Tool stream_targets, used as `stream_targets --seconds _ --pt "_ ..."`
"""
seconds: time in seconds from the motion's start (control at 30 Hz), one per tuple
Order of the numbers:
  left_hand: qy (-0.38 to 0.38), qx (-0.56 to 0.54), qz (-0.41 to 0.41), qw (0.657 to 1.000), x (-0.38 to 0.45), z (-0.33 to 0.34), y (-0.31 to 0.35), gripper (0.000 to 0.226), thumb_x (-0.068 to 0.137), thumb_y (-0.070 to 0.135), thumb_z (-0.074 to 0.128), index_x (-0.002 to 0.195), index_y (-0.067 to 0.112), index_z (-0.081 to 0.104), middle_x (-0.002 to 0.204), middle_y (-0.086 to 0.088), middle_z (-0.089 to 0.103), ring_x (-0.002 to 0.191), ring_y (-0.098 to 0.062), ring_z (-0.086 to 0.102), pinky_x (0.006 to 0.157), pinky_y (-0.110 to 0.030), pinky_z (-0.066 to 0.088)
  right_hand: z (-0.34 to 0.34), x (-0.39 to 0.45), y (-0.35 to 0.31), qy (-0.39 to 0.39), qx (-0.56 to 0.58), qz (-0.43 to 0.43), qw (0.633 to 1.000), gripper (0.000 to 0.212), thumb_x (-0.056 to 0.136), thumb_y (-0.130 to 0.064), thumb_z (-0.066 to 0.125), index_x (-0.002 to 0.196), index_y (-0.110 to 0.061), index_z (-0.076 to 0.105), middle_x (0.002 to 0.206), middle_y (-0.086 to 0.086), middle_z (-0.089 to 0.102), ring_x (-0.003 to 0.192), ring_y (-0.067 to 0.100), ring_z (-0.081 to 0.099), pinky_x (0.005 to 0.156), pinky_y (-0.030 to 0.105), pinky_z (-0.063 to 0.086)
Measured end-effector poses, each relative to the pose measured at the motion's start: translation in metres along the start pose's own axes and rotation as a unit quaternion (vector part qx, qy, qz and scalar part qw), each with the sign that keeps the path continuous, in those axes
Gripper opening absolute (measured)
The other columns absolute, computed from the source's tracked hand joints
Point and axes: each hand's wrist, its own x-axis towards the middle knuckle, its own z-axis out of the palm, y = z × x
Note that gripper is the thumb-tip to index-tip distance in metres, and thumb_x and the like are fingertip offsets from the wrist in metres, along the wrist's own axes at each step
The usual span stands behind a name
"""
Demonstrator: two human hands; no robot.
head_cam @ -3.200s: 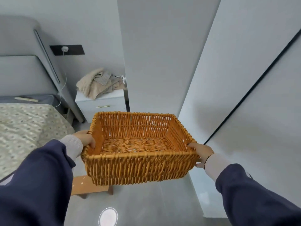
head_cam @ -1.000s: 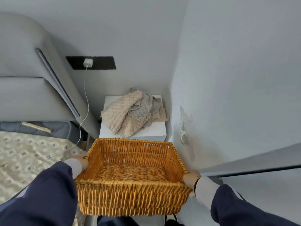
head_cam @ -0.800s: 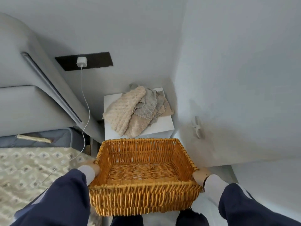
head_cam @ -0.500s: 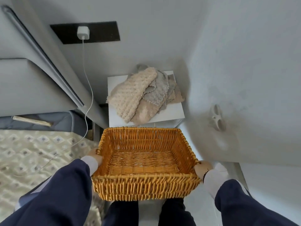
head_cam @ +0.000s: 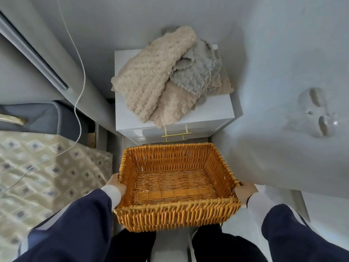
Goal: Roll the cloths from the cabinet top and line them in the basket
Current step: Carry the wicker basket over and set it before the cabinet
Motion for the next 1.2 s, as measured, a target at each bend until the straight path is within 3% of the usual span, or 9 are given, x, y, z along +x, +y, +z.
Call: stream_targets --seconds 0.1,0.2,0.27,0.37,0.57,0.73,0.9,1.1,1.2 --pt "-0.009 0.012 -0.002 1.0 0.02 0.018 0.003 0.018 0.096 0.006 0.042 0.1 0.007 0.059 0.077 -0.009 0.06 0.066 -0.023 0.056 0.064 -0.03 0.045 0.028 0.035 -0.002 -0.017 -0.031 0.0 0.999 0.022 0.096 -0.004 0.037 0.091 -0.001 0.059 0.09 0.015 0.056 0.081 0.027 0.05 0.064 0.027 0.038" --pt "-0.01 0.01 -0.017 1.0 0.055 0.037 -0.006 0.026 0.098 0.01 0.04 0.105 0.001 0.063 0.076 -0.009 0.058 0.065 -0.022 0.053 0.07 -0.033 0.044 0.055 0.073 -0.003 -0.035 -0.033 0.003 0.999 0.032 0.095 -0.003 0.04 0.115 0.011 0.061 0.099 0.02 0.063 0.071 0.023 0.048 0.055 0.025 0.035" --pt "-0.005 0.009 -0.031 0.999 0.077 0.051 -0.011 0.029 0.099 0.011 0.04 0.111 -0.002 0.063 0.076 -0.01 0.057 0.065 -0.023 0.053 0.071 -0.033 0.043 0.069 0.097 -0.006 -0.031 -0.026 0.008 0.999 0.033 0.095 -0.003 0.043 0.12 0.011 0.058 0.113 0.025 0.064 0.068 0.022 0.049 0.059 0.024 0.041" --pt "-0.019 0.038 -0.047 0.998 0.1 0.066 -0.013 0.034 0.102 0.017 0.038 0.124 -0.002 0.056 0.099 -0.017 0.062 0.088 -0.03 0.058 0.08 -0.034 0.041 0.083 0.124 -0.011 -0.044 -0.011 0.016 0.999 0.029 0.095 -0.008 0.043 0.117 0.0 0.06 0.107 0.019 0.064 0.089 0.033 0.061 0.087 0.042 0.054" --pt "-0.034 0.119 -0.031 0.992 0.148 0.095 -0.008 0.035 0.105 0.017 0.033 0.131 0.001 0.05 0.103 -0.012 0.053 0.11 -0.031 0.056 0.093 -0.034 0.043 0.092 0.161 -0.026 -0.045 -0.011 -0.049 0.998 0.041 0.096 -0.006 0.041 0.136 -0.014 0.05 0.109 0.013 0.058 0.098 0.035 0.057 0.093 0.048 0.05" --pt "-0.013 0.109 0.016 0.994 0.173 0.118 -0.004 0.034 0.105 0.017 0.033 0.128 0.0 0.05 0.08 -0.008 0.05 0.077 -0.023 0.052 0.084 -0.033 0.041 0.1 0.181 -0.023 -0.037 -0.046 -0.066 0.996 0.042 0.095 -0.005 0.042 0.136 -0.011 0.049 0.116 0.016 0.059 0.108 0.037 0.057 0.096 0.047 0.049" --pt "0.01 0.144 0.053 0.988 0.179 0.122 -0.02 0.034 0.104 0.018 0.037 0.129 0.002 0.051 0.125 -0.017 0.057 0.109 -0.029 0.056 0.1 -0.036 0.042 0.102 0.178 -0.025 0.024 -0.129 -0.117 0.984 0.036 0.096 -0.009 0.041 0.13 -0.008 0.055 0.125 0.016 0.058 0.114 0.032 0.055 0.095 0.035 0.045" --pt "0.052 0.09 0.093 0.99 0.136 0.121 -0.045 0.036 0.104 0.022 0.036 0.13 0.002 0.051 0.127 -0.017 0.057 0.109 -0.031 0.057 0.097 -0.038 0.044 0.102 0.137 0.002 0.1 -0.181 -0.144 0.968 0.035 0.098 -0.012 0.038 0.127 -0.006 0.057 0.127 0.015 0.058 0.115 0.029 0.055 0.093 0.03 0.042" --pt "0.068 0.073 0.106 0.989 0.118 0.121 -0.052 0.037 0.104 0.018 0.036 0.135 0.001 0.047 0.133 -0.018 0.054 0.119 -0.033 0.054 0.1 -0.038 0.042 0.1 0.115 0.008 0.115 -0.191 -0.149 0.963 0.027 0.098 -0.014 0.042 0.111 -0.003 0.063 0.108 0.012 0.061 0.101 0.027 0.057 0.078 0.027 0.04"
